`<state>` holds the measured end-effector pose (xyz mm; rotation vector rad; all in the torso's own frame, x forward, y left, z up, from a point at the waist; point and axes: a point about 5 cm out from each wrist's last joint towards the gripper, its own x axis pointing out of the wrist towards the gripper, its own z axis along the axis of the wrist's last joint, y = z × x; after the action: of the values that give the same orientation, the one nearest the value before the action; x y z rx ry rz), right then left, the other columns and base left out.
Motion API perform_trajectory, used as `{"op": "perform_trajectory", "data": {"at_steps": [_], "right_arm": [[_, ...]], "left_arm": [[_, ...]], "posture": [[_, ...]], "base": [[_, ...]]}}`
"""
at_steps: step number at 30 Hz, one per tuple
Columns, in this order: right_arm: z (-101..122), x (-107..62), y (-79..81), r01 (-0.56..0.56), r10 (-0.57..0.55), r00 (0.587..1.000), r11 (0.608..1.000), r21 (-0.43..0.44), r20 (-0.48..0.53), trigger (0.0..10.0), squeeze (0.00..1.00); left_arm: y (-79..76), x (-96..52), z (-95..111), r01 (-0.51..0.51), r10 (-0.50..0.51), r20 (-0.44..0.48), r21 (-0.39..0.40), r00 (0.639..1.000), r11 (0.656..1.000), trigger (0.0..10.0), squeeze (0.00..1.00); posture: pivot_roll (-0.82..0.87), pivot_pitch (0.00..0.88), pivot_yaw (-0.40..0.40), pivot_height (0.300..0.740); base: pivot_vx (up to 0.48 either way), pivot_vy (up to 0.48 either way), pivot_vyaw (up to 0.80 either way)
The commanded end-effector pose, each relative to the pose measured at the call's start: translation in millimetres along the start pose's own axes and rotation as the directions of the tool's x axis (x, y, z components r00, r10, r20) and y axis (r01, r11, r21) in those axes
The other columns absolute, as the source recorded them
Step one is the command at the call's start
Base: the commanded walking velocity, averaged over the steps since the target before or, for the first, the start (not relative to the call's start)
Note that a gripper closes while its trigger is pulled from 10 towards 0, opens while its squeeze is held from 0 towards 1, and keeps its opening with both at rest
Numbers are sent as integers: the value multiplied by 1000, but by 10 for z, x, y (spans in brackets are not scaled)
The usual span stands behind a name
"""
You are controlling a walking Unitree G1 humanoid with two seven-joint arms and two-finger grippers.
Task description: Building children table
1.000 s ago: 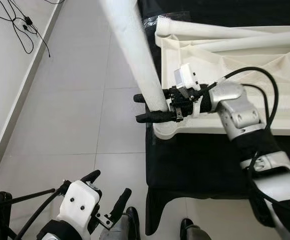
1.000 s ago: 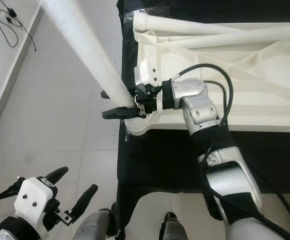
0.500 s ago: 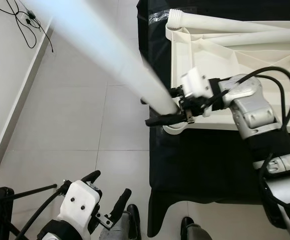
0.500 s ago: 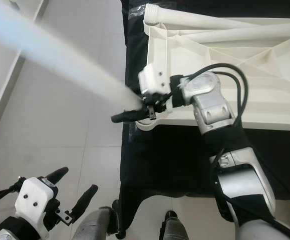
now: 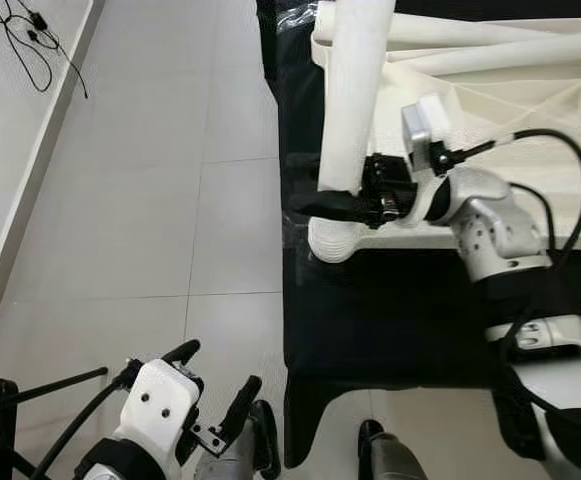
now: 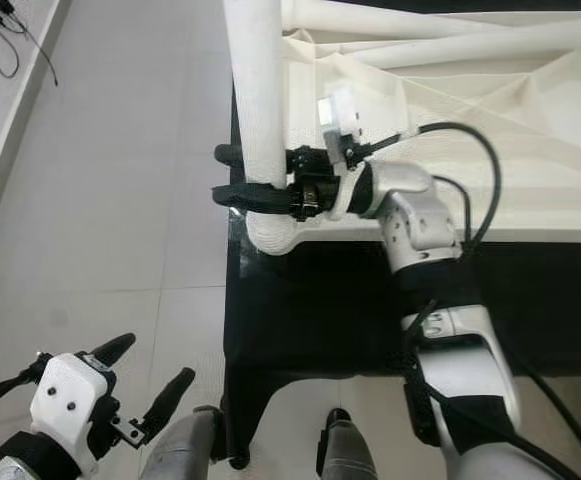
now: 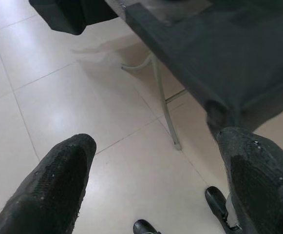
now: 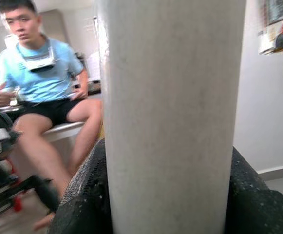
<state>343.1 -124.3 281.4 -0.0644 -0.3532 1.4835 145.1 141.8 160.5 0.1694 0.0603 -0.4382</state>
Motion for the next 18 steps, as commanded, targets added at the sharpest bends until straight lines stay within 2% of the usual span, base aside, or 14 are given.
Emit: {"op": "perform_trajectory", "data": {"at_steps": [1,7,8,9,12,18], "right_arm": [[-178,-13,7,55,-54,998,998,16,-34,10000,0],[-266,-24,-29,141,-141,988,990,-12,-55,10000,0],[-260,-35,-71,198,-199,979,980,-24,-42,10000,0],[-260,-35,-71,198,-199,979,980,-24,-42,10000,0],[-185,-81,-194,336,-336,942,941,-34,17,10000,0],[-216,-88,-212,368,-368,930,929,-42,9,10000,0]], "left_arm": [[-4,-30,-67,0,-1,-39,-7,999,1000,10000,0],[-7,-32,-67,2,-3,-39,-8,999,1000,10000,0],[-7,-33,-67,4,-4,-39,-8,999,1000,10000,0],[-7,-33,-67,4,-4,-39,-8,999,1000,10000,0],[-2,-33,-69,5,-5,-40,-8,999,1000,10000,0],[5,-31,-67,4,-4,-39,-7,999,1000,10000,0]], "posture": [[83,341,96,740],[83,340,97,740],[83,338,98,740],[83,338,98,740],[82,339,99,740],[82,340,100,740]], "base": [[0,0,0],[0,0,0],[0,0,0],[0,0,0],[0,0,0],[0,0,0]]}}
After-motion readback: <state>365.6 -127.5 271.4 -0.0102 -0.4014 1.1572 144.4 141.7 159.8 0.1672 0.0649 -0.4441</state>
